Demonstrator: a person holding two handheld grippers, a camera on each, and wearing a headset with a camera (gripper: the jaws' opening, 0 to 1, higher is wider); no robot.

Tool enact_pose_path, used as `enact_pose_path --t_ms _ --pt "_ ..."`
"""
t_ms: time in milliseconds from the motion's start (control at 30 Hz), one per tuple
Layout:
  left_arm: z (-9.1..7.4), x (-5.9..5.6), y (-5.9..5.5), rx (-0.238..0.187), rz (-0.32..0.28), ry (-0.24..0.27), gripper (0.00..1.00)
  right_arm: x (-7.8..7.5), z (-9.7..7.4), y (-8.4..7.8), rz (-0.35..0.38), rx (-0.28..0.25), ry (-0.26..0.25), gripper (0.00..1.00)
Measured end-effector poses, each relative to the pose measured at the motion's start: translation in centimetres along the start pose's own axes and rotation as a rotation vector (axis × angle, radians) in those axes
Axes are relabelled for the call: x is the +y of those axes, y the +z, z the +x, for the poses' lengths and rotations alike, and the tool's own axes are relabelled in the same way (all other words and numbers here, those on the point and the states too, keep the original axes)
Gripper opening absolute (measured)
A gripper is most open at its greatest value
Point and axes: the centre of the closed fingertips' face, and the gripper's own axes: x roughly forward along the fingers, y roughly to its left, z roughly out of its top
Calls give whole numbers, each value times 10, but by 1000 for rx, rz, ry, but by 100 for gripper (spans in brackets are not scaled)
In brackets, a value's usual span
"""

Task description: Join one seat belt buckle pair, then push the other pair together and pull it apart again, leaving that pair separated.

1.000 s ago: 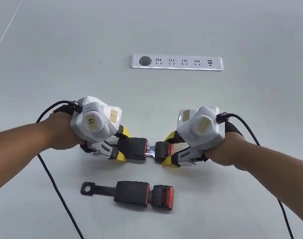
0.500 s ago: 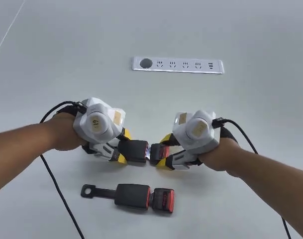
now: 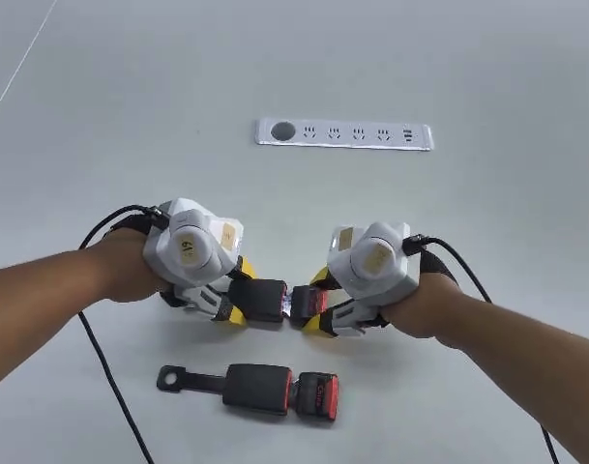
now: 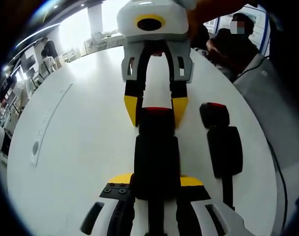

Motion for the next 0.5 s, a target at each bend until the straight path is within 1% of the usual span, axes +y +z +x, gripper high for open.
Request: enact_pose_path --t_ms 133,233,367,500 --pt "-1 -2 2 1 -4 1 33 0 0 0 0 -7 0 33" --pt "-1 -2 2 3 -3 2 33 1 0 -1 -6 -2 0 33" --pt "0 1 -1 -6 -21 11 33 0 0 -1 -11 2 -4 34" --pt "4 5 -5 -4 -21 10 33 0 0 -1 -18 5 -4 34"
